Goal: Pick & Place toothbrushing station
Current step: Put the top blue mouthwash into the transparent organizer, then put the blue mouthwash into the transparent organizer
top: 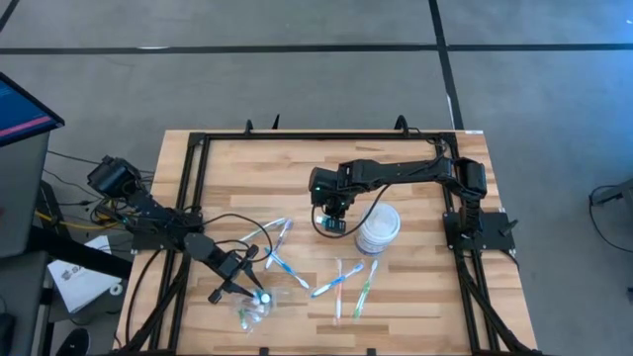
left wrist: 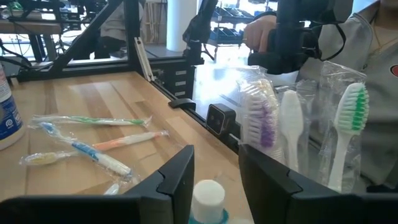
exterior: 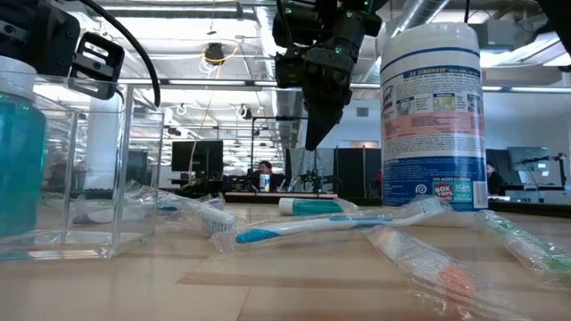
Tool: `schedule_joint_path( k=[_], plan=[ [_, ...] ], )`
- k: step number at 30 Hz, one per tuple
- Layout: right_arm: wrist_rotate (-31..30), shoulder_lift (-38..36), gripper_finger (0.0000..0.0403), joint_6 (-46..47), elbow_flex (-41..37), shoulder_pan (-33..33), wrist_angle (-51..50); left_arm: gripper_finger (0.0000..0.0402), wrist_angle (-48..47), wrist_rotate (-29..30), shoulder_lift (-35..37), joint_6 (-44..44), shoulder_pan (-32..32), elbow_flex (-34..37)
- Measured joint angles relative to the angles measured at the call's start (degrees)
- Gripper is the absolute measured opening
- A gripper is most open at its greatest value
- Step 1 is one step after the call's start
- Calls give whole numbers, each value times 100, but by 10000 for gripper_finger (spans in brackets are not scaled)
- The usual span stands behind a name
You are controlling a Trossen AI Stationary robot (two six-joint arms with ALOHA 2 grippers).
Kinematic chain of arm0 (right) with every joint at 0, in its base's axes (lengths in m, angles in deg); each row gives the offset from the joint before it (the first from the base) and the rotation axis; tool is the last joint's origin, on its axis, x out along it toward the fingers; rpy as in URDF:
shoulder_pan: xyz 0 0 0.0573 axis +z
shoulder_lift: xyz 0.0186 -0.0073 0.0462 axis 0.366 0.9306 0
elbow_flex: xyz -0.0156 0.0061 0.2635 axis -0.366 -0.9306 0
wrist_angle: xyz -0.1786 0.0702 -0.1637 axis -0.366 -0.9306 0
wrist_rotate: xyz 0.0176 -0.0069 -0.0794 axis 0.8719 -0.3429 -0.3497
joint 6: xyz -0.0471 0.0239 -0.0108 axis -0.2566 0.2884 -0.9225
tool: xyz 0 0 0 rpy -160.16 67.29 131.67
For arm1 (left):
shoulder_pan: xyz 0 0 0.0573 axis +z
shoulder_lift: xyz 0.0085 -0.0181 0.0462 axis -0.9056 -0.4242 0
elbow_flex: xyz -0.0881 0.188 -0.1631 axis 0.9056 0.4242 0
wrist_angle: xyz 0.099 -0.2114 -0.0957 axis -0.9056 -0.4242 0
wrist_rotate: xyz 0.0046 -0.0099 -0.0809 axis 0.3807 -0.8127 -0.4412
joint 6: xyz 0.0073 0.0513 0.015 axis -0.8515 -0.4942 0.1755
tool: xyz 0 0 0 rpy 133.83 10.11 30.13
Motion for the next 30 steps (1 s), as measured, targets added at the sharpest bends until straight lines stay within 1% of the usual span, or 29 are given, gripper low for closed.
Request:
schedule_joint_path(
  k=[13, 19, 25, 30],
  plan=[
    [2, 0, 17, 2, 0, 4, -2, 122, 2, 3, 0, -2, 0, 0],
    [7, 0, 17, 0, 0, 4, -111, 122, 4, 261, 0, -2, 0, 0],
    [11, 0, 17, -46, -1, 0, -366, 122, 24, 378, 0, -2, 0, 0],
    [13, 0, 17, -42, 0, 0, -376, 122, 24, 401, 0, -2, 0, 0]
  ],
)
